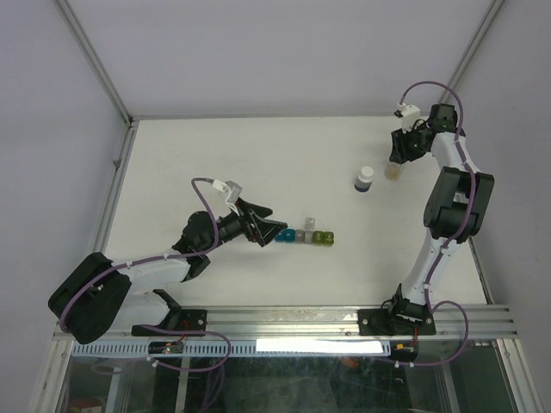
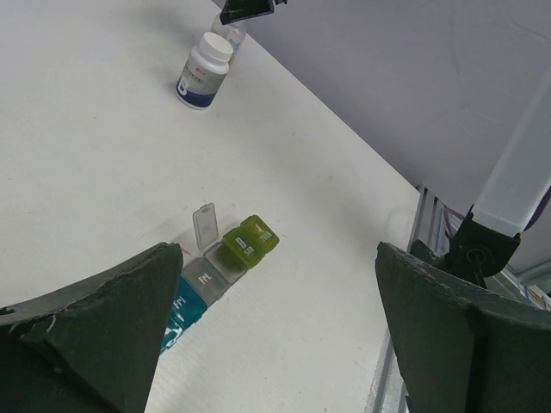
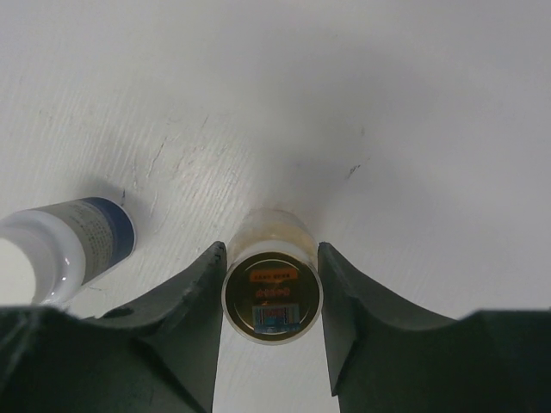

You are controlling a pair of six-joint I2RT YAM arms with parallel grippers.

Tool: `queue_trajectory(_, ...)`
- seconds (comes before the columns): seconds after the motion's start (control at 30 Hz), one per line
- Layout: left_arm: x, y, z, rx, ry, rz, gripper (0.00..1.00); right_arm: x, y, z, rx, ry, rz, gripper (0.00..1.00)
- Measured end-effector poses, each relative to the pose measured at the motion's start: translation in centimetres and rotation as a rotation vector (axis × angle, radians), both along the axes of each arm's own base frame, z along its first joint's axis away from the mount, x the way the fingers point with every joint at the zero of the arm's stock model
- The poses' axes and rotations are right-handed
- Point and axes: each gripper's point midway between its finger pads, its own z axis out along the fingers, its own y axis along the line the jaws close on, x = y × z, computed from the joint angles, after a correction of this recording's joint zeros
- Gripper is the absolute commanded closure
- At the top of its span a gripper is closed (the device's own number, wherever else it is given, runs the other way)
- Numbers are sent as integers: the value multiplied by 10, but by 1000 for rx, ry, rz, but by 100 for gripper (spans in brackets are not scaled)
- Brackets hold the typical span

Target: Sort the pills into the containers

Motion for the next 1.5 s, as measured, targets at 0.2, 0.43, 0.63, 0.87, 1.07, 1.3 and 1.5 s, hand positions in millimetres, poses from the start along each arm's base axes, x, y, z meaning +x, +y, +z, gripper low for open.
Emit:
queue_trajectory(0.2,-33,-16,19,10,-138,-82,2,-56,10,8,6,40,25,100)
queue_trajectory(0.43,-88,-45,32,53,-376,-224,1,-160,63,81,70,-57,167,100)
queue_trajectory(0.63,-79,-65,39,75,-391,-186,1,-226,137,120,209,-97,395,100)
queue_trajectory(0.87,-72,-107,51,95,-342,-140,1,-279,190,131,363,-35,567,100)
queue_trajectory(1.07,-68,-141,18,244,-271,-89,1,-303,205,128,439,8,622,100)
queue_trajectory(1.3,-56,-153,-20,404,-236,-28,12,-314,213,118,468,55,653,100)
queue_trajectory(1.5,-48,-159,-25,439,-228,-4,42,-317,220,114,467,77,689,100)
